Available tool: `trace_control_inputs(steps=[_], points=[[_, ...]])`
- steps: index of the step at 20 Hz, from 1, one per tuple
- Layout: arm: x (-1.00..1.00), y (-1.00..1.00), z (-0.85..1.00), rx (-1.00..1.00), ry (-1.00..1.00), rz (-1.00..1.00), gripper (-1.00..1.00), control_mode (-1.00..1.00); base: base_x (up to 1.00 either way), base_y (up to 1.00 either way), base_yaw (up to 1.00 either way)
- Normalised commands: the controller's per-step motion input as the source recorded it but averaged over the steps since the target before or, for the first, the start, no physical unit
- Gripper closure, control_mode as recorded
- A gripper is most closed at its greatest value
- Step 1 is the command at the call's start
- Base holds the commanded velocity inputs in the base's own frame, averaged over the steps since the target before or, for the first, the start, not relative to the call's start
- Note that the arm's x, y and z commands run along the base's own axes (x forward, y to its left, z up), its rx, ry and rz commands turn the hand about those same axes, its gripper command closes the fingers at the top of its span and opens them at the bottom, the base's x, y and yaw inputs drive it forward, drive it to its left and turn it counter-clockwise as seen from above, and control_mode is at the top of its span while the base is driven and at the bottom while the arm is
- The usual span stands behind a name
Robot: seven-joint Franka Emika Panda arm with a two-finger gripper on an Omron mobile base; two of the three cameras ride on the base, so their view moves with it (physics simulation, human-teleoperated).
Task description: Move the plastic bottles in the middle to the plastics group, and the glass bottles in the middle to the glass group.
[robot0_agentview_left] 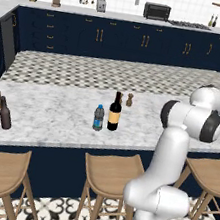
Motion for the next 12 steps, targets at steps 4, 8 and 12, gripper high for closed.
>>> trace_control_inputs(steps=[4,8,12], points=[[0.05,0.00,0.00,0.00,0.00,0.00,1.00,-1.00,0.00,0.00,0.00],[0.13,0.00,-0.12,-0.02,-0.01,0.00,1.00,-1.00,0.00,0.00,0.00],[0.03,0.00,-0.32,-0.02,0.00,0.00,1.00,-1.00,0.00,0.00,0.00]])
